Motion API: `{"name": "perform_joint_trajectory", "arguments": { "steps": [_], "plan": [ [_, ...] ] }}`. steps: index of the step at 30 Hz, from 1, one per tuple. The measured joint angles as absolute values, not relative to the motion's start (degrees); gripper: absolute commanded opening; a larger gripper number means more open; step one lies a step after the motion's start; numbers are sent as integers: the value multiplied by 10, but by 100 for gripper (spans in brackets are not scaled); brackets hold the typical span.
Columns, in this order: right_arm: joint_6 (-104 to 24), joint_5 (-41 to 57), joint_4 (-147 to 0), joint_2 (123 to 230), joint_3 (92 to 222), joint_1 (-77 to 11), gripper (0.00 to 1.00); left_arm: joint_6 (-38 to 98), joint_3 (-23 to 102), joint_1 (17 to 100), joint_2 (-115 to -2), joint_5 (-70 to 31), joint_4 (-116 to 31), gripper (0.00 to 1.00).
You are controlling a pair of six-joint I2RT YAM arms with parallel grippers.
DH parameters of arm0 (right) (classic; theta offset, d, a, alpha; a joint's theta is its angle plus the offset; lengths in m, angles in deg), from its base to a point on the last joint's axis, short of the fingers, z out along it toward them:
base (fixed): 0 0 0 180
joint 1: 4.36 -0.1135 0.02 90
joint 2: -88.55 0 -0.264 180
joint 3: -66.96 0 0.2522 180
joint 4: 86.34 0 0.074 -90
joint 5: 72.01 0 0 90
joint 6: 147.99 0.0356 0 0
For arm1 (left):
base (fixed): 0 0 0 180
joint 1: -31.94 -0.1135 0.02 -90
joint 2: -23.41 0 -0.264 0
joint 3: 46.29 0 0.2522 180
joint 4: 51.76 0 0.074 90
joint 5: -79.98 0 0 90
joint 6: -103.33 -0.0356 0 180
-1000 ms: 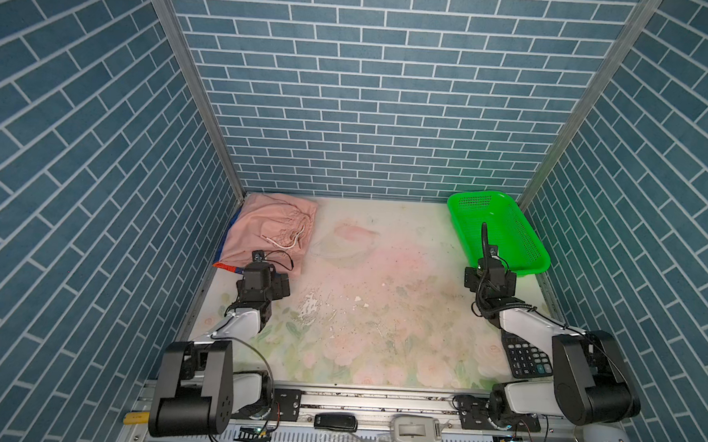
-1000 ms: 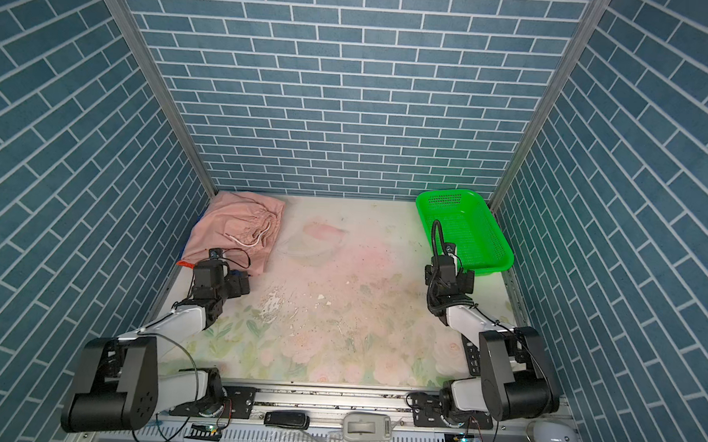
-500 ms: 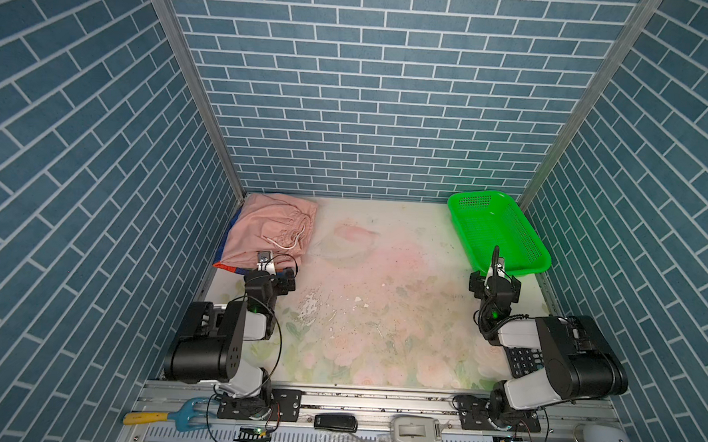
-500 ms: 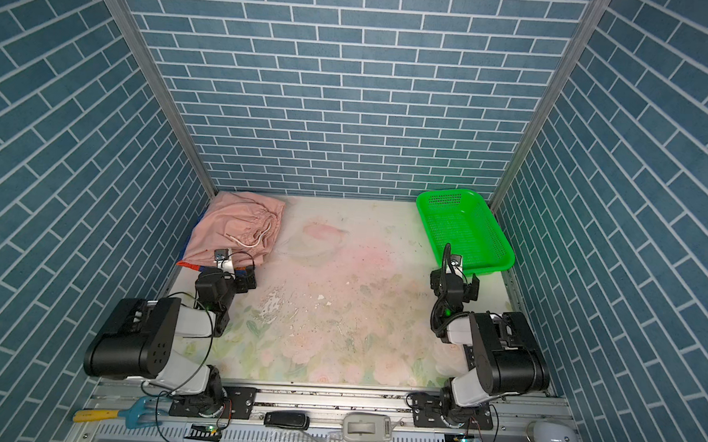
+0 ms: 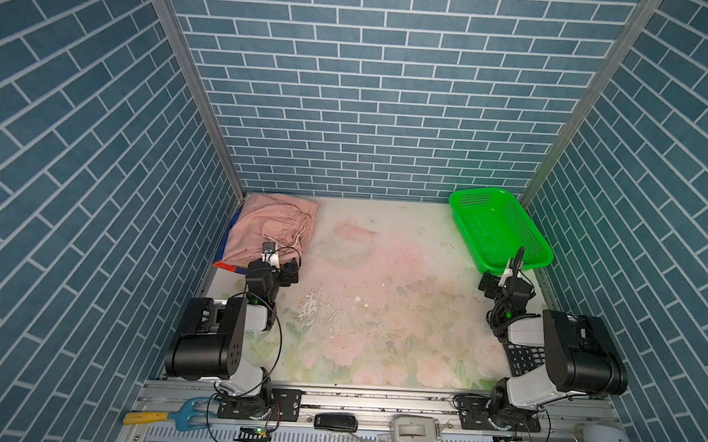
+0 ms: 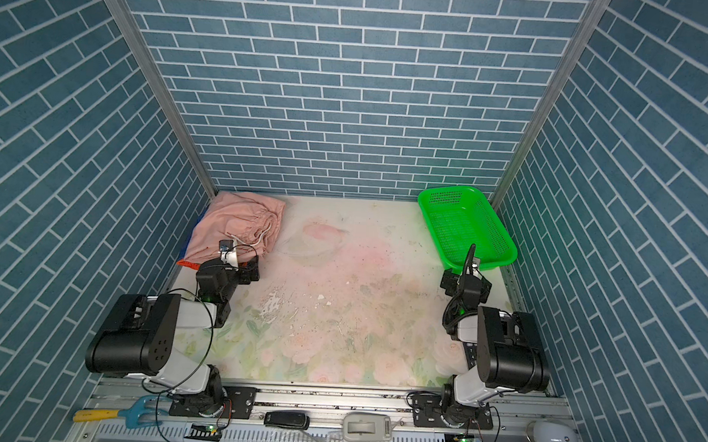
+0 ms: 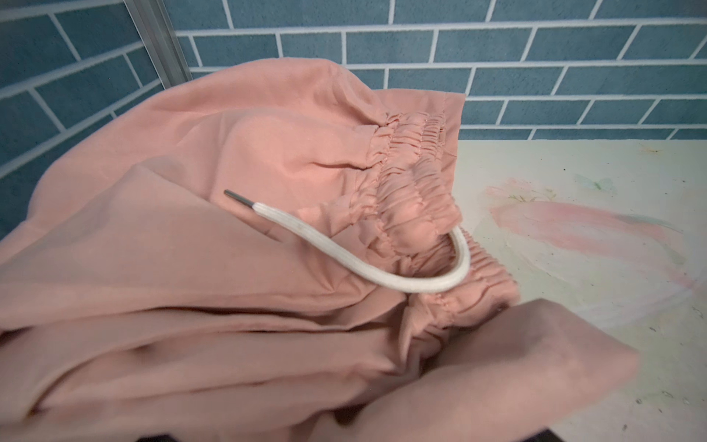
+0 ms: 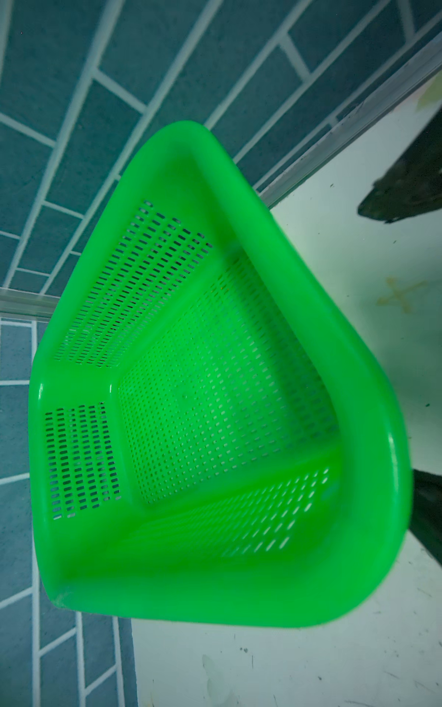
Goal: Fold and stack the shorts
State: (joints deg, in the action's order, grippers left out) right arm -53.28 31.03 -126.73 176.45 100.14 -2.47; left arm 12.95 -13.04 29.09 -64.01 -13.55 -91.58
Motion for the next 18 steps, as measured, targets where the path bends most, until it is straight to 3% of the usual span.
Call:
{"name": "perform_joint_trajectory", "arguments": {
  "steps": [18],
  "plan": [
    [-534, 264, -1236, 1767, 1021, -25, 99, 126, -130, 291, -640, -138, -914, 100]
  ]
}}
